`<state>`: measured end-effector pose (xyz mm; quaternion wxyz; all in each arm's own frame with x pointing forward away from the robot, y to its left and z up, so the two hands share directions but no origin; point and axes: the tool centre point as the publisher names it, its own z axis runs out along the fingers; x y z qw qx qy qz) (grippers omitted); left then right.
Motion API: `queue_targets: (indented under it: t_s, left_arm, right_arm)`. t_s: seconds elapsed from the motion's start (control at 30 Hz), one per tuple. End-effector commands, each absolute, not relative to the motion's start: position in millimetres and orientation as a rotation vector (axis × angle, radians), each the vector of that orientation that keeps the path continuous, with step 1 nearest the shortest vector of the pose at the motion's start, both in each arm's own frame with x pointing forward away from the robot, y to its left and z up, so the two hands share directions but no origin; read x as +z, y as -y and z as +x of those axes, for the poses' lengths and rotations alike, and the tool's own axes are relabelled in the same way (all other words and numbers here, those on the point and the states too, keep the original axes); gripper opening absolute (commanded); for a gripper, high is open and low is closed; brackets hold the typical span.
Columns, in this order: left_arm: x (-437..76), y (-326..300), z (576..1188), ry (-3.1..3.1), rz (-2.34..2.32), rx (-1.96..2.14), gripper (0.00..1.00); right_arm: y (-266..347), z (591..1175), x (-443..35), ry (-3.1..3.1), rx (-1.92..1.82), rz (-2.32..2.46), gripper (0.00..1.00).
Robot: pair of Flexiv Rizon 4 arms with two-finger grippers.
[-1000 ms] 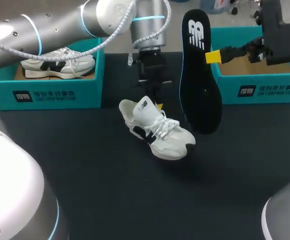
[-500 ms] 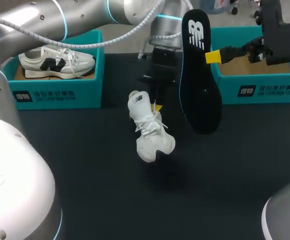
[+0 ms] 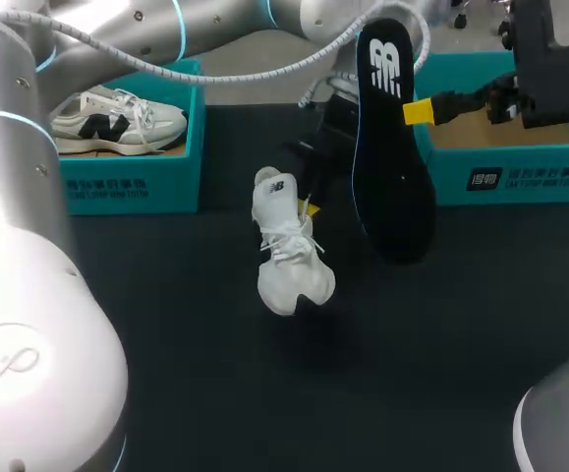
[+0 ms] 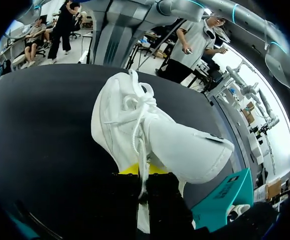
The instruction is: Take the shoe out of the shoebox, open the shoe tongue, remove and reinsert the insole, then place the shoe into the shoebox
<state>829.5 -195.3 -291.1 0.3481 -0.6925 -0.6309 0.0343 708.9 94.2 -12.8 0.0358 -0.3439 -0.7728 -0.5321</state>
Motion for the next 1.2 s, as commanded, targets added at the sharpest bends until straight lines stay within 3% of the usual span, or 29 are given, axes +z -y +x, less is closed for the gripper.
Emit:
queue_targets:
  t_s: [0.03,1.2]
  left_arm:
    - [-291.4,199.4,832.7,1.575,-1.768,0.011,0.00]
    - [-338.4,217.8,833.8,1.409,-1.673,-0.265,0.00]
  right_arm:
    - [-96.2,711.6,-13.3,2.375,-1.631,-1.057,0.00]
    - [-96.2,711.6,-13.3,2.375,-1.631,-1.057,0.00]
